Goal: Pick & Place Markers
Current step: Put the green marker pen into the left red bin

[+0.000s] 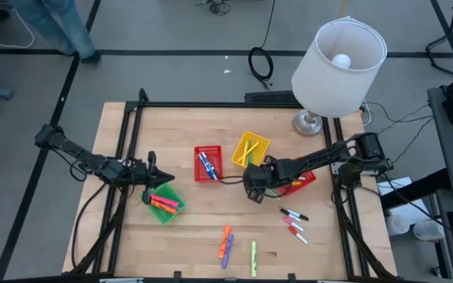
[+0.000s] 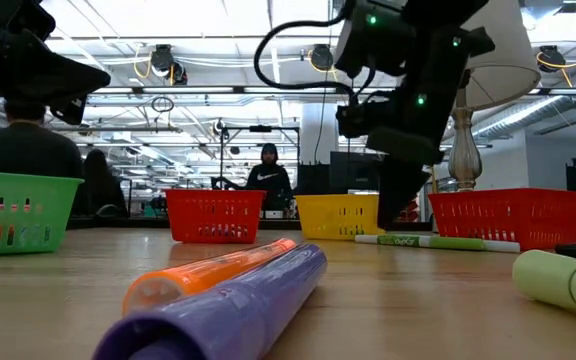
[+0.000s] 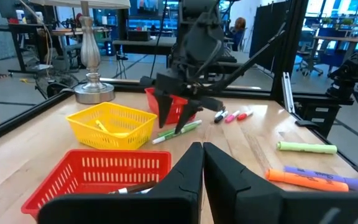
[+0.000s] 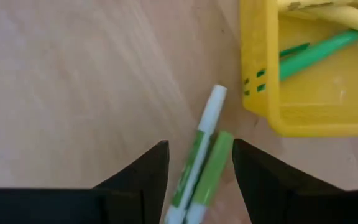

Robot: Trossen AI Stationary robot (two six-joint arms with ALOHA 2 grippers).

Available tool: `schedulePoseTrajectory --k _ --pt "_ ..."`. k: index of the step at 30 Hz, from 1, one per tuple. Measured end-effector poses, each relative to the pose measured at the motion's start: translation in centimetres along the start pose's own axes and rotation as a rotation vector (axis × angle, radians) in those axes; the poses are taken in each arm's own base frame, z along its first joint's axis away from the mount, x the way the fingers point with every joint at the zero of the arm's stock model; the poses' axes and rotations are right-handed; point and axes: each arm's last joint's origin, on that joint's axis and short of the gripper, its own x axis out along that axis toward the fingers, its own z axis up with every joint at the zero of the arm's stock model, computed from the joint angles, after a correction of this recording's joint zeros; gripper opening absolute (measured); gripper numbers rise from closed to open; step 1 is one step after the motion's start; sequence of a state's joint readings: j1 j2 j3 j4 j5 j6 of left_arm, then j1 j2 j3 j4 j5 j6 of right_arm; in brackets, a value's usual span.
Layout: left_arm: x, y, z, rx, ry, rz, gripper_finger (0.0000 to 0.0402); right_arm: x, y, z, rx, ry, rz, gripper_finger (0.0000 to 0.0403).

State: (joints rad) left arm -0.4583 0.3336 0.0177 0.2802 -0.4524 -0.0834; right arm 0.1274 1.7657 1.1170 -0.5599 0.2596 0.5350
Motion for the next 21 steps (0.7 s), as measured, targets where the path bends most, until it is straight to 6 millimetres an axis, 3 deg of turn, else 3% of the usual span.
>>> schedulePoseTrajectory --k 5,21 --pt "0.0 0.0 0.0 0.007 0.0 0.001 0.0021 0.6 -0.8 -0.1 0.002 0.007 -0.009 0.0169" --pt "0.0 0.0 0.0 0.01 0.001 0.001 0.0021 1.8 -0.5 -1.2 -0.044 -0.004 0.117 0.0169"
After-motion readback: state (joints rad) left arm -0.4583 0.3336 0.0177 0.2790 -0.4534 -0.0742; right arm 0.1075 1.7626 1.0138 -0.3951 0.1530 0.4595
